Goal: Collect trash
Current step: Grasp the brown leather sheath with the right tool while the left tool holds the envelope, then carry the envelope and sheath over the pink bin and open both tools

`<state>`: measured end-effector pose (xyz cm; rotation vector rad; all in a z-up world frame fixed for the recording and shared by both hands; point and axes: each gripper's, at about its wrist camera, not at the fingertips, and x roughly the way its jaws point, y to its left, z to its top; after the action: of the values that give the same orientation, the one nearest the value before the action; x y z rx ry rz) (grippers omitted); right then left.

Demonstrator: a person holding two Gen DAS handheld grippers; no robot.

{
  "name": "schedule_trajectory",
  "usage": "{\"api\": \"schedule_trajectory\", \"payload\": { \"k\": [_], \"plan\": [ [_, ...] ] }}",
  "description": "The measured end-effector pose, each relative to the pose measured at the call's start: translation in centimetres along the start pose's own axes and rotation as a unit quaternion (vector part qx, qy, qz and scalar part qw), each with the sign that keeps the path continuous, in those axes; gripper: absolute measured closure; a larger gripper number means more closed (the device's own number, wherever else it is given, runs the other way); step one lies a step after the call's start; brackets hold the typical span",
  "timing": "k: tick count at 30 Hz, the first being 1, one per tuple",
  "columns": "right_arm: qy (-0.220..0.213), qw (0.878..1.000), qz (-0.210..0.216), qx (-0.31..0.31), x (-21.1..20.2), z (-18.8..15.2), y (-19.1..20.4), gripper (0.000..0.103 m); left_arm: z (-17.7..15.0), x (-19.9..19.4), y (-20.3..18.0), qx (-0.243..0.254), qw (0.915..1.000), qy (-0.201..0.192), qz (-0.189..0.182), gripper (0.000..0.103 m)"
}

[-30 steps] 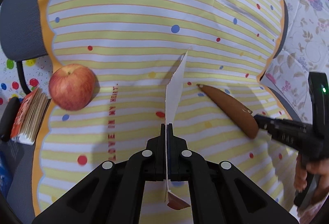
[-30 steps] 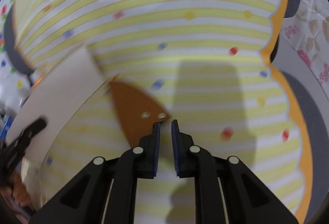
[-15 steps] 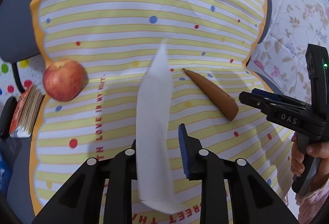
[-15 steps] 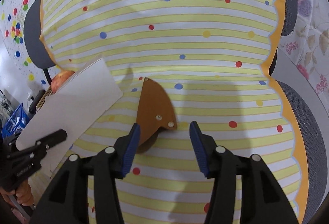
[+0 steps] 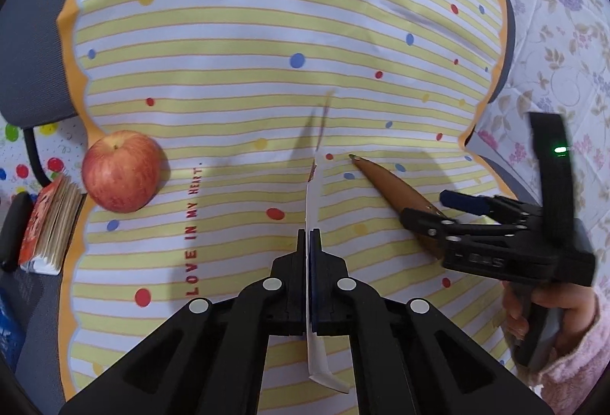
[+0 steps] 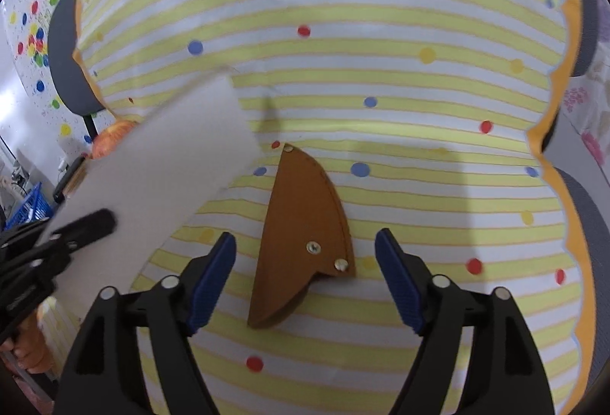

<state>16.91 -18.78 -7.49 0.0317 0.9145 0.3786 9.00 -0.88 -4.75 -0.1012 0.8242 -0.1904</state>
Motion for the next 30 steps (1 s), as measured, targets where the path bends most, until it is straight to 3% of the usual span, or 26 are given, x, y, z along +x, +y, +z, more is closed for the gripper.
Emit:
{"api": "schedule_trajectory", "payload": {
  "k": [3,5,10,20,30],
  "plan": [
    [0.025,1.0,0.004,0.001,1.7,0.3,0.0,0.03,-0.2,-0.3,0.3,-0.003,1.0,0.0,0.002,0.102],
    [0.027,1.0,0.002,-0.002,1.8,0.4,0.1,0.049,-0.2,-0.4,0.3,-0.004,1.0,0.0,0.0,0.101],
    [0.017,0.999,-0.026,-0.016,0.0,-0.7,0.8,0.051,-0.8,-1.3,0.3,-0.004,1.0,-0.004,-0.006,0.102],
    [-0.065,0.996,-0.04,0.045,-12.0,-5.4,0.8,0.051,-3.3,-6.0,-2.3,-0.001,0.9984,-0.034,-0.045,0.103],
    [-0.134,0.981,-0.084,0.112,-21.5,-12.6,-1.7,0.051,-7.5,-10.9,-9.2,0.044,0.9914,-0.074,-0.098,0.103]
  ]
}}
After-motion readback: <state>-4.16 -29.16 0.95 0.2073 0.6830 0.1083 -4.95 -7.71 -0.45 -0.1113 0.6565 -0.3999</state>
